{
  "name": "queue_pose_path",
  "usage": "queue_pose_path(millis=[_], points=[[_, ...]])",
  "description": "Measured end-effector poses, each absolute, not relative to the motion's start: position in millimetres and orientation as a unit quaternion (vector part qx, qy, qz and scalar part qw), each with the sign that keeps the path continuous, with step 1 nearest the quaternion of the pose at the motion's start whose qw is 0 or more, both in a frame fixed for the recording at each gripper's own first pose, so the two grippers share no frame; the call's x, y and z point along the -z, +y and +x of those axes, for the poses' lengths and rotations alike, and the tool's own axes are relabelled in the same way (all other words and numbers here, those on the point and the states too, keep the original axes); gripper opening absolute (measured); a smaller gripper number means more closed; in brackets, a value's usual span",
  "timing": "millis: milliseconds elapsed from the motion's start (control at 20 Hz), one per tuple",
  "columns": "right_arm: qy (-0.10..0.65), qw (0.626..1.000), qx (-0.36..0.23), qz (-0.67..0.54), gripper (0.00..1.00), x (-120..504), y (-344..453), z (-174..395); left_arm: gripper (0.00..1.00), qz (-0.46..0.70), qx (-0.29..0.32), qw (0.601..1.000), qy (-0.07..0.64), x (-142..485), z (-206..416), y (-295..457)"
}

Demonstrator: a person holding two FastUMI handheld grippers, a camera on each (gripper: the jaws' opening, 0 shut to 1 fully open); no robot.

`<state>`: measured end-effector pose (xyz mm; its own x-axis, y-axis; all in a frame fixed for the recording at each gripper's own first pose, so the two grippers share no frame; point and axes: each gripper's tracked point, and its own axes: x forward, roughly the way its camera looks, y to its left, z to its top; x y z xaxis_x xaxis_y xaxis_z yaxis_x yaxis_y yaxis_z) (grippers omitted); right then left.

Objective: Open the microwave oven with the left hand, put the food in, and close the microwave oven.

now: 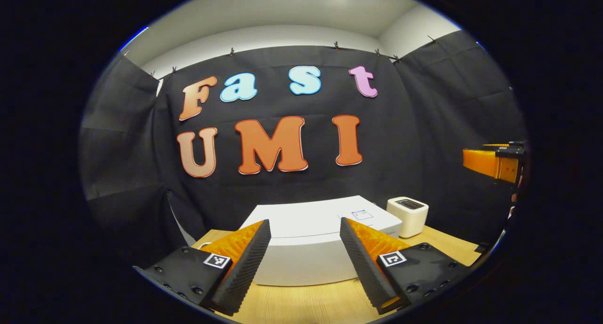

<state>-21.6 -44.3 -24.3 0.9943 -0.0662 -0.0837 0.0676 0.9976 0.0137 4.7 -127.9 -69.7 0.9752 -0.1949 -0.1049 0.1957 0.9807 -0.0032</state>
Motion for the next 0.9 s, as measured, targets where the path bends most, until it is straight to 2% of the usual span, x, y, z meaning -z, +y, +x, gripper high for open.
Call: queue_pose_path(millis=[50,150,200,250,300,350,450,550,600,750,800,850,900], points=[[0.042,0.998,0.038,0.005,0.94,25.3,-49.0,-22.4,0.98,0.007,0.109,0.993,0.054,76.0,6.0,-139.7],[0.046,0.998,0.045,-0.003,0.94,28.3,-58.1,-24.8,1.00,0.009,0.128,0.990,0.063,91.6,10.5,-162.0],[0.048,0.998,0.049,-0.006,0.94,30.1,-62.6,-25.5,0.94,0.009,0.135,0.988,0.068,100.1,11.9,-171.3],[0.050,0.997,0.053,-0.009,0.94,31.6,-67.3,-27.0,1.00,0.009,0.141,0.987,0.072,108.3,14.4,-180.6],[0.053,0.997,0.057,-0.011,0.94,33.6,-73.0,-27.5,1.00,0.011,0.146,0.986,0.077,119.4,19.3,-191.4],[0.055,0.996,0.061,-0.014,0.94,35.4,-77.8,-27.9,0.94,0.014,0.151,0.985,0.082,130.1,23.1,-202.0],[0.061,0.995,0.070,-0.016,0.94,40.1,-87.9,-28.9,0.94,0.018,0.162,0.982,0.095,152.7,29.1,-222.4],[0.070,0.994,0.078,-0.017,0.94,45.4,-96.6,-28.2,0.94,0.021,0.167,0.979,0.113,179.1,34.5,-241.2],[0.075,0.994,0.081,-0.017,0.94,48.2,-100.4,-28.5,1.00,0.022,0.167,0.978,0.125,191.9,38.1,-248.7],[0.084,0.992,0.091,-0.021,0.94,52.3,-111.3,-28.1,1.00,0.024,0.161,0.975,0.154,226.4,48.5,-263.6],[0.088,0.992,0.093,-0.024,0.95,54.5,-113.3,-28.0,0.94,0.027,0.159,0.973,0.164,236.3,51.7,-267.0],[0.092,0.991,0.094,-0.028,0.95,56.7,-115.7,-28.0,0.94,0.030,0.155,0.974,0.165,242.4,53.6,-269.1],[0.095,0.990,0.094,-0.033,0.95,58.2,-117.8,-28.5,0.87,0.038,0.149,0.973,0.170,250.9,56.3,-272.4]])
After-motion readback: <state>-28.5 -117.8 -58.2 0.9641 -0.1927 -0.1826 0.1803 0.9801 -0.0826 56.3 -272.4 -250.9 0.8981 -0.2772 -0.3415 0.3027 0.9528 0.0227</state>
